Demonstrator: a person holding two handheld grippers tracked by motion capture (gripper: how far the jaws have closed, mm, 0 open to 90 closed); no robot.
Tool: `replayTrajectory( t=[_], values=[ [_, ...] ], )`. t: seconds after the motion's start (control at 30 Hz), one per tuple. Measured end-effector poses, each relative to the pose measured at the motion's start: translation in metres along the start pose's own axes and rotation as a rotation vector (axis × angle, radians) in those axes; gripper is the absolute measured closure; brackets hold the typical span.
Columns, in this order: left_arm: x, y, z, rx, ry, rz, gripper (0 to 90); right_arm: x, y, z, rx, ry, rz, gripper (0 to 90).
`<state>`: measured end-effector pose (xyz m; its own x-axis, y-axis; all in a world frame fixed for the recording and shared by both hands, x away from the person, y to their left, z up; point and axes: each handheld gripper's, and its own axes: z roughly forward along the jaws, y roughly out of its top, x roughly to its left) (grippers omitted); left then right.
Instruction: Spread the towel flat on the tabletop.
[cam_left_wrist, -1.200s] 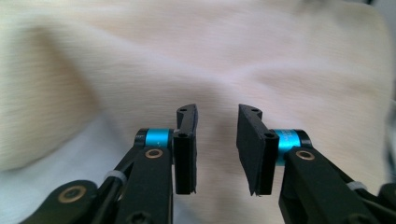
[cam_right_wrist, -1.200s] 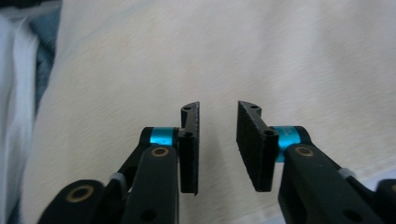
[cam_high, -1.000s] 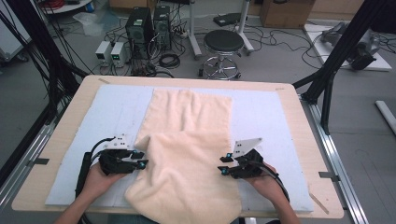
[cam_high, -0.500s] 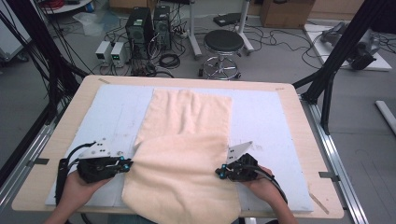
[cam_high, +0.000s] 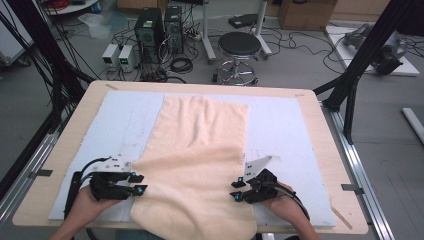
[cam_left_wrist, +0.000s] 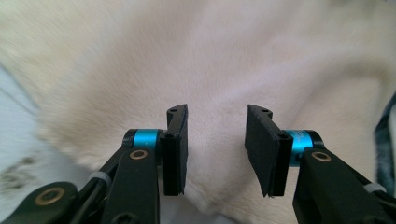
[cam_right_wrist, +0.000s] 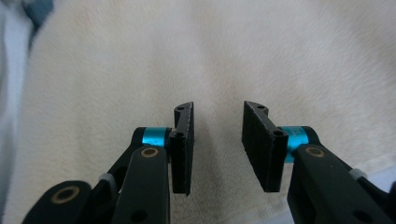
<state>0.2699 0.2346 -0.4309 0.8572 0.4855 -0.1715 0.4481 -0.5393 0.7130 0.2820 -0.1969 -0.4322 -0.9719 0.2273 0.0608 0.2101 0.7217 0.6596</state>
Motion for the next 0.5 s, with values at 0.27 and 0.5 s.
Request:
replayTrajectory(
  t=[0.27,0.5],
  values=[
    [0.014,0.020,0.015,-0.019,0.101,-0.012,89.1,-0.005,0.008,0.001,-0.021,-0.034,-0.001,87.5],
    [0.042,0.053,0.022,-0.108,0.223,-0.050,89.1,-0.034,0.016,-0.009,-0.062,-0.191,0.070,87.4]
  ],
)
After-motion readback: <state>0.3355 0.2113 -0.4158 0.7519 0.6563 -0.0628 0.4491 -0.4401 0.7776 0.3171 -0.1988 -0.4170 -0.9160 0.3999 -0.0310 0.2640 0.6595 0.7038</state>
